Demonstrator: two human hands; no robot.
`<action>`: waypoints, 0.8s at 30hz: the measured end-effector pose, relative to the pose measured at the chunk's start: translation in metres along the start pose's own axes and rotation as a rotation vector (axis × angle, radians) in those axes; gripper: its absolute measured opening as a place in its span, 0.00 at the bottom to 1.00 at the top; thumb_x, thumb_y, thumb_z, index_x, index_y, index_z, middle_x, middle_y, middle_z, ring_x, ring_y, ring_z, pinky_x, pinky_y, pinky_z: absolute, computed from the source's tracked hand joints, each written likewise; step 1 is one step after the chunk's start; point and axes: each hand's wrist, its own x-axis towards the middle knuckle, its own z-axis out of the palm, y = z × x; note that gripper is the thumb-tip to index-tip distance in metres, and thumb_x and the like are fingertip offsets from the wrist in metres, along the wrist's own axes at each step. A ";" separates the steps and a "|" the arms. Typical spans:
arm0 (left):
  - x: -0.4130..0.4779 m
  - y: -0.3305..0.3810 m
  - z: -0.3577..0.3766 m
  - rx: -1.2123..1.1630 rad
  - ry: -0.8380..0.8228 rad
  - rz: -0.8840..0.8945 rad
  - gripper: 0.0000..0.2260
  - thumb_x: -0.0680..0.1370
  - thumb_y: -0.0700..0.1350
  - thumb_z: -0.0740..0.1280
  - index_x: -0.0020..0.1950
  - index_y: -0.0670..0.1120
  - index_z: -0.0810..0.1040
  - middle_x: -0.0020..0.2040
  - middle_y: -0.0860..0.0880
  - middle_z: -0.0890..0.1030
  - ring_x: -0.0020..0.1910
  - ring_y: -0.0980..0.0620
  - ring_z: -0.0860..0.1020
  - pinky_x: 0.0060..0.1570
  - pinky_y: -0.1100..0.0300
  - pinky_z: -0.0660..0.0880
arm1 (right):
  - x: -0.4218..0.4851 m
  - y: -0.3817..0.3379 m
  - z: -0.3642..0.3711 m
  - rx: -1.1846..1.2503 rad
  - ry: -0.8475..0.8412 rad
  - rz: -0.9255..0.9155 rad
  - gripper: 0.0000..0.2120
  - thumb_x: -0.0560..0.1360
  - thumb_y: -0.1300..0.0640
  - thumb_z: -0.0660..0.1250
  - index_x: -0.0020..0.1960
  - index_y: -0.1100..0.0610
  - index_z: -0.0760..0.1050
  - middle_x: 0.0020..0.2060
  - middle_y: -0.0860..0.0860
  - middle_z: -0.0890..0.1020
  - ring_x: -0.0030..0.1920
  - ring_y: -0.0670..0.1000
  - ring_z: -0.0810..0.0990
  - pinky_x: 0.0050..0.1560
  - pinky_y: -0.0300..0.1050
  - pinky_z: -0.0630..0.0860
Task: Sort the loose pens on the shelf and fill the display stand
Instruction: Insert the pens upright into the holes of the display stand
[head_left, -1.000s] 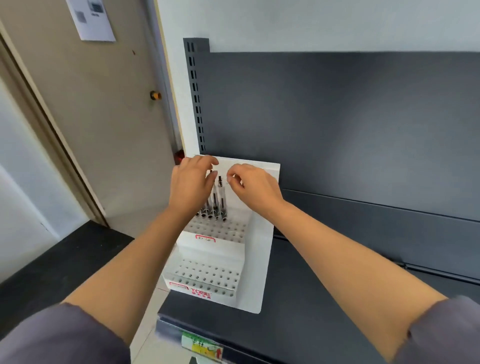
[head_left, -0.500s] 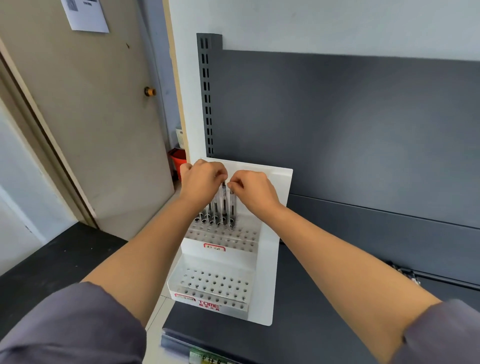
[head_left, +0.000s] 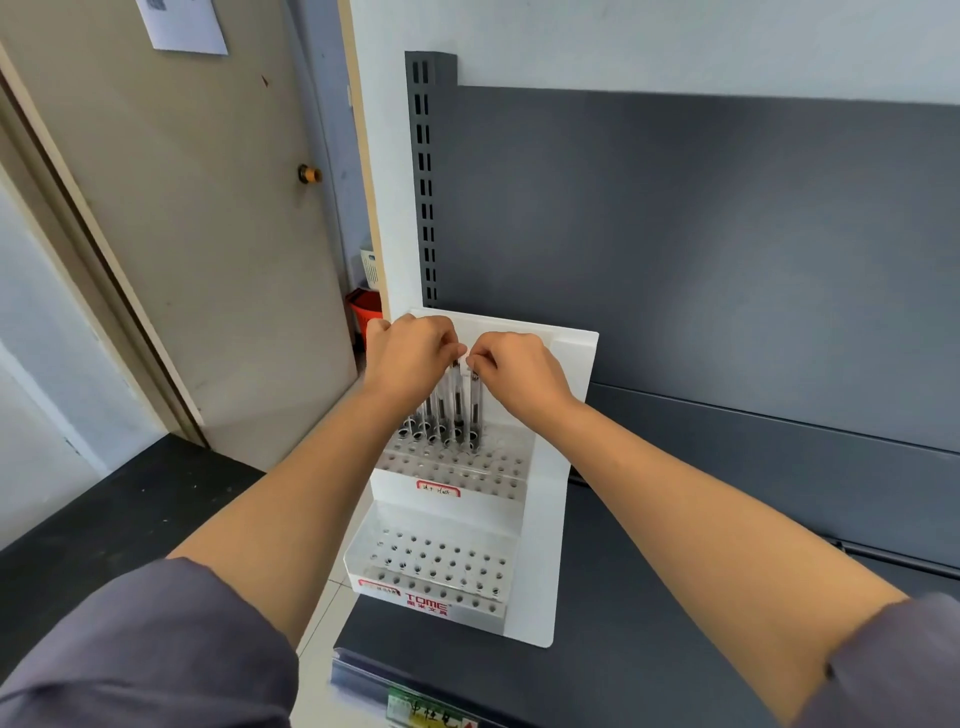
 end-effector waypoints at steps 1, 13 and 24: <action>-0.001 0.002 0.001 0.027 0.022 -0.009 0.08 0.77 0.52 0.64 0.43 0.49 0.78 0.40 0.51 0.82 0.49 0.49 0.76 0.47 0.55 0.56 | 0.000 0.000 0.000 0.002 0.002 0.000 0.10 0.79 0.57 0.59 0.48 0.57 0.79 0.42 0.52 0.82 0.43 0.54 0.78 0.37 0.44 0.71; -0.008 0.012 0.005 0.158 0.085 0.000 0.10 0.78 0.53 0.62 0.44 0.49 0.79 0.39 0.49 0.80 0.50 0.48 0.74 0.49 0.53 0.59 | -0.002 0.001 -0.002 0.011 -0.005 0.004 0.10 0.79 0.56 0.59 0.43 0.56 0.76 0.41 0.54 0.81 0.42 0.55 0.77 0.39 0.47 0.74; -0.015 0.013 0.004 0.120 0.018 -0.015 0.10 0.79 0.51 0.62 0.46 0.47 0.77 0.44 0.47 0.80 0.52 0.45 0.75 0.50 0.52 0.63 | -0.002 0.003 -0.002 0.045 -0.005 -0.011 0.10 0.79 0.54 0.61 0.50 0.58 0.79 0.43 0.53 0.82 0.44 0.54 0.78 0.43 0.48 0.77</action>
